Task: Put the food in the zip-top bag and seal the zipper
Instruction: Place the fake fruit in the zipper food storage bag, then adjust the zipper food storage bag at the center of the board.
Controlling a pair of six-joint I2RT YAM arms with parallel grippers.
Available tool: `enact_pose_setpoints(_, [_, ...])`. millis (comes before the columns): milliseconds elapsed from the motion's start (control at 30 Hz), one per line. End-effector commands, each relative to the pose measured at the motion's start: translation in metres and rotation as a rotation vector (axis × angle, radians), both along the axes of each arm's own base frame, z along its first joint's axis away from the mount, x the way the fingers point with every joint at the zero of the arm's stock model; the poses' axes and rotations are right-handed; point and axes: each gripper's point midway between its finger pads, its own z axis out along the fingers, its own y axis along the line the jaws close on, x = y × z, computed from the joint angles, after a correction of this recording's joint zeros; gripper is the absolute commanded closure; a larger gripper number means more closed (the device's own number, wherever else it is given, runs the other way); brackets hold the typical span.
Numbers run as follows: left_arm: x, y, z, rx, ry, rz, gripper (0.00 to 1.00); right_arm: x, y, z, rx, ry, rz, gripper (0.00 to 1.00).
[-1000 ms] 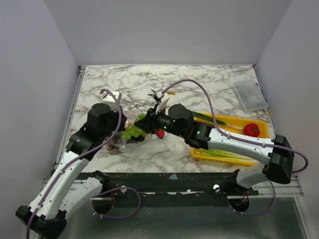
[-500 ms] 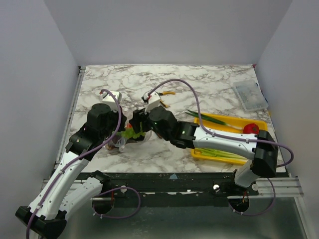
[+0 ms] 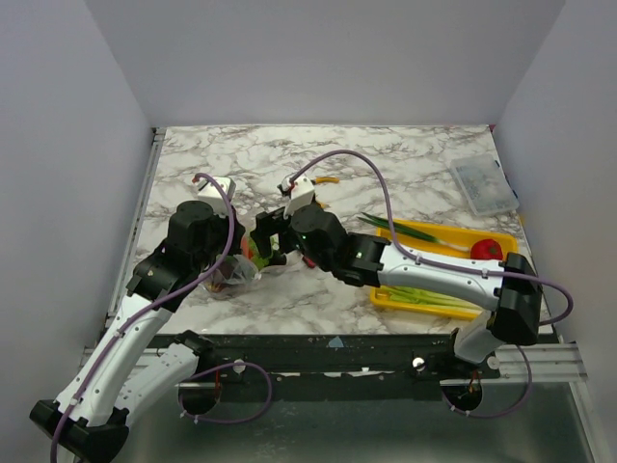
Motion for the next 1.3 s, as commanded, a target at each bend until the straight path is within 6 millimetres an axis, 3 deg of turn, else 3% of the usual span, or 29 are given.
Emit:
enact_pose_setpoints(0, [0.0,0.0,0.005,-0.018,-0.02,-0.002,1.0,-0.005,-0.011,0.017,0.066,-0.004,-0.018,0.1])
enact_pose_setpoints(233, [0.0,0.0,0.004,-0.018,-0.02,-0.001,1.0,-0.006,-0.05,-0.005,0.11,0.068,-0.166,0.12])
enact_pose_setpoints(367, [0.0,-0.001,0.005,-0.02,-0.02,-0.002,1.0,-0.011,-0.059,-0.024,0.119,0.125,-0.193,0.13])
enact_pose_setpoints(567, [0.0,-0.001,0.004,-0.019,-0.019,-0.001,1.0,-0.021,-0.04,-0.047,0.114,0.211,-0.134,0.16])
enact_pose_setpoints(667, [0.0,0.0,0.004,-0.017,-0.019,0.003,1.0,-0.023,-0.03,-0.051,0.111,0.232,-0.108,0.24])
enact_pose_setpoints(1033, [0.0,0.001,0.005,-0.018,-0.024,0.005,1.0,-0.018,-0.034,-0.064,0.072,0.215,-0.137,0.45])
enact_pose_setpoints(1167, [0.001,0.001,0.004,-0.016,-0.02,0.009,1.0,-0.017,-0.022,-0.064,0.069,0.219,-0.112,0.58])
enact_pose_setpoints(1267, [0.0,-0.002,0.002,-0.028,-0.001,0.003,1.0,-0.017,-0.01,-0.052,0.087,0.214,-0.08,0.72])
